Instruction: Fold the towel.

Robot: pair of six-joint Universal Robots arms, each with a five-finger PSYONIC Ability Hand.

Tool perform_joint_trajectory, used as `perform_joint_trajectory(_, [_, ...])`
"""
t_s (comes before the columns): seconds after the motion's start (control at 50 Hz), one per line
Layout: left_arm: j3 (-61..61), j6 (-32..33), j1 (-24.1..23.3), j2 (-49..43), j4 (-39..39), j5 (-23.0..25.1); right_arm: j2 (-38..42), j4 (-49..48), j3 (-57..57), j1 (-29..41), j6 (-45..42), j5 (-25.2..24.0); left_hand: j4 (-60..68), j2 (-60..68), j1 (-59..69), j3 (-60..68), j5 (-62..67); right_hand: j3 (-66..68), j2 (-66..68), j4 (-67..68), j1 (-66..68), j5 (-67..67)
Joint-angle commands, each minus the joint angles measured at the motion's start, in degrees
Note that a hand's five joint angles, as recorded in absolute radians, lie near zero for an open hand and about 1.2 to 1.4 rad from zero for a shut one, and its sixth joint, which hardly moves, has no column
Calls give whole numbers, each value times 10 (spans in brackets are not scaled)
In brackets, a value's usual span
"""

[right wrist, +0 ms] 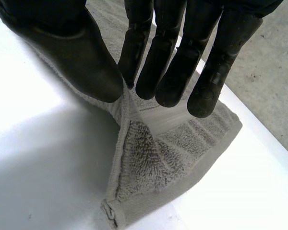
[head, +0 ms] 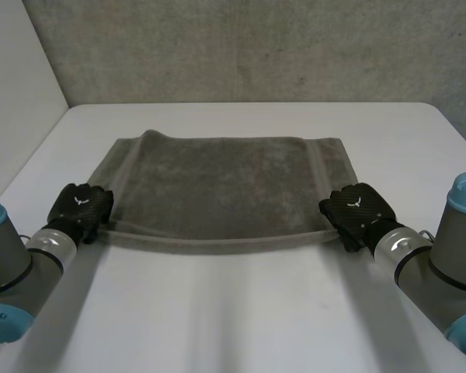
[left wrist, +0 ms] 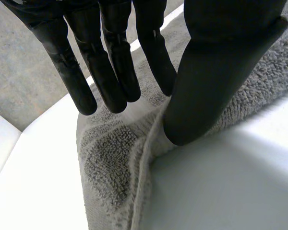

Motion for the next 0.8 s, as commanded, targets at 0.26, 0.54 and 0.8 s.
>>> perform_joint_trajectory(0.26, [-13,2,-6,-3,-8,0,2,0,-5,-11,0,1,144,145,146,145,246,-40,-39,-40,-39,-41])
perform_joint_trajectory(0.54, [13,3,4,-33,-1,5,25,43,-30,-28,-2,15,102,103,104,103,204,-225,-224,-225,-224,-226])
perform_joint_trajectory(0.8, [12,3,5,-34,-1,6,34,51,-37,-40,2,17,178,178,180,179,280,-230,-229,-230,-229,-231])
